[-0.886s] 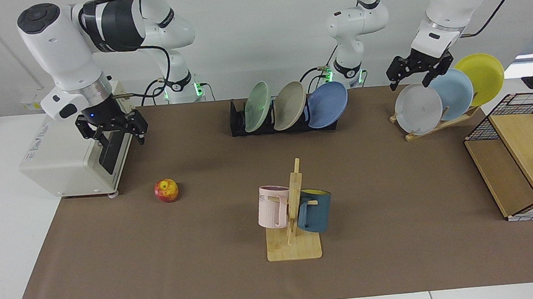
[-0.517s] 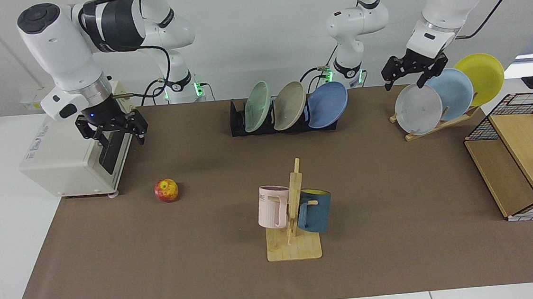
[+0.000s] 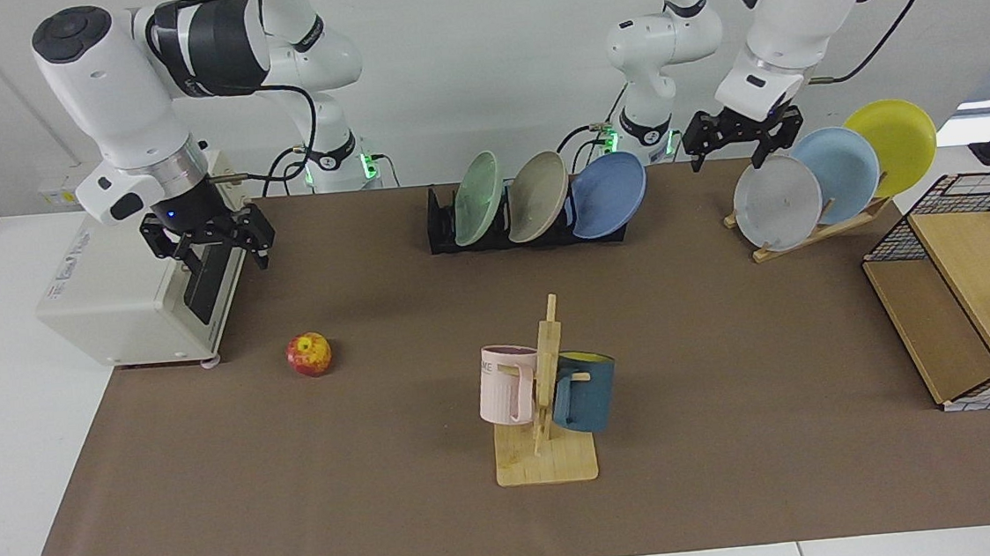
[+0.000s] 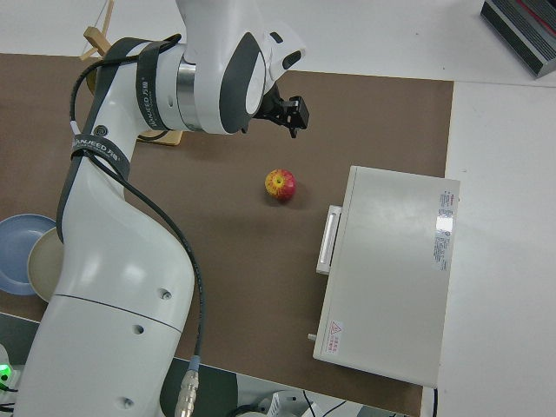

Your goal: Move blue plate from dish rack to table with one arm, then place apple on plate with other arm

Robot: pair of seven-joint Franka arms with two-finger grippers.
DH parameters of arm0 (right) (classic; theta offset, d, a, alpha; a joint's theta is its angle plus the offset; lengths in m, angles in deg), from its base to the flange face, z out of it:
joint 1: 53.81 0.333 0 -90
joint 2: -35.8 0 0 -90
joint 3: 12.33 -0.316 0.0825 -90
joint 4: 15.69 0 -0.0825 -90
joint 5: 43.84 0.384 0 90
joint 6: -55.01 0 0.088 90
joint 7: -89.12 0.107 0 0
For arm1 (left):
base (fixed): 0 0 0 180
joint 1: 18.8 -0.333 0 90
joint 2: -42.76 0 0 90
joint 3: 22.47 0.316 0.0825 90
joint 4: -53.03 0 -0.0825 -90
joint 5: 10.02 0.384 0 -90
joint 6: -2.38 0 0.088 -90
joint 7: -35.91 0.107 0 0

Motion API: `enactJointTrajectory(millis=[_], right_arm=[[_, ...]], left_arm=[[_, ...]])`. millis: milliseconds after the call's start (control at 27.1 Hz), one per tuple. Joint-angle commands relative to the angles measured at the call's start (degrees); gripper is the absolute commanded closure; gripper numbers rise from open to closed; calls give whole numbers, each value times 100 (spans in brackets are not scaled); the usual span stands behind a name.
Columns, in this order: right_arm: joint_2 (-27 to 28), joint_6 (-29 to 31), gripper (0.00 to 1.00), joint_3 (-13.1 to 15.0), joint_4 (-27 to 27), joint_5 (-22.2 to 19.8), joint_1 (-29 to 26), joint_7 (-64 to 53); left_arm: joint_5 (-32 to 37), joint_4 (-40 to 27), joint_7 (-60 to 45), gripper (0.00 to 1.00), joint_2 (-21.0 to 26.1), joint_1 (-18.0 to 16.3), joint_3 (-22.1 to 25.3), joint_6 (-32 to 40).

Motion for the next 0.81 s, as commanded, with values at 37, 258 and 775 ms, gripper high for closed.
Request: enactJointTrajectory(millis=[37, 258, 775], right_arm=[[-125, 52, 0, -35, -141, 12, -21, 126], [-125, 52, 0, -26, -141, 4, -21, 126], [-125, 61, 0, -35, -141, 4, -21, 126]], left_arm=[[728, -1365, -959, 0, -829, 310, -721, -156], [658, -2833, -1012, 0, -1954, 493, -1021, -648], [271, -3976, -1539, 0, -1956, 670, -1337, -1588]])
